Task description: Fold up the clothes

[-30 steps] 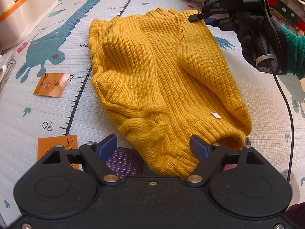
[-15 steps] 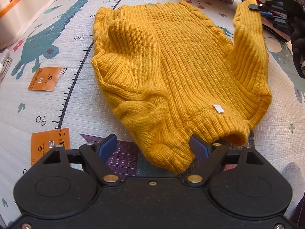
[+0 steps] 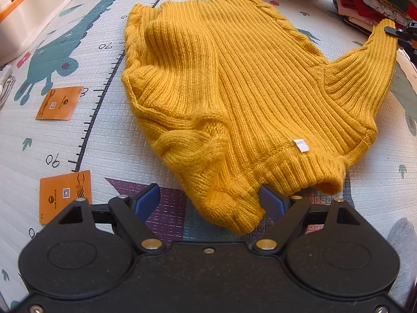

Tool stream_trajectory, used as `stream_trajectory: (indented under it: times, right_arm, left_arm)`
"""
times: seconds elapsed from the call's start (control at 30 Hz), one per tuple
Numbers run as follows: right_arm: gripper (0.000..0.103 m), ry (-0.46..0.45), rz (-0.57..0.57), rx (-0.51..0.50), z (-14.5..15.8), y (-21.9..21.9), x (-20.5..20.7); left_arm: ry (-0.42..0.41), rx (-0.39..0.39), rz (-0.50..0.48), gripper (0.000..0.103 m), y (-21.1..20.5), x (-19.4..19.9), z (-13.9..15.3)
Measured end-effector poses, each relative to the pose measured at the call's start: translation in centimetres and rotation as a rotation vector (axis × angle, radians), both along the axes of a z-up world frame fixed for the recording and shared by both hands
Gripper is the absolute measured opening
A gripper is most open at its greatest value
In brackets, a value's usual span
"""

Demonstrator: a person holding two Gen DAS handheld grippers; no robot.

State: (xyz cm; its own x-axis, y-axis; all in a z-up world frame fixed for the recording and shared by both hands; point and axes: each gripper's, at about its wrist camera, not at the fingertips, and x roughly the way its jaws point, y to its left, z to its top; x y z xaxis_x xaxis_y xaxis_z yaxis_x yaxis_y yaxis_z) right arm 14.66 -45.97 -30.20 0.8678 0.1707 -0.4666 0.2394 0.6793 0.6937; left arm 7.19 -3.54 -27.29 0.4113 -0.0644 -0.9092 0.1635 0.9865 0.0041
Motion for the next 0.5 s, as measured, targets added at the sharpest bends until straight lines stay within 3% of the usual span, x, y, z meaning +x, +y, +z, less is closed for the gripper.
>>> stream_trajectory:
  times: [0.2,0.5]
  right_arm:
    - [0.010,0.009,-0.043,0.001,-0.4,-1.7,-2.4]
    - [0.010,0.090,-0.115,0.027,-4.6,-4.6,-6.6]
  left_arm:
    - [0.007,-0.001,0.001,0.084,0.0,0.0,-0.2]
    - [0.020,-0.004,0.000,0.084,0.2,0.0,-0.6]
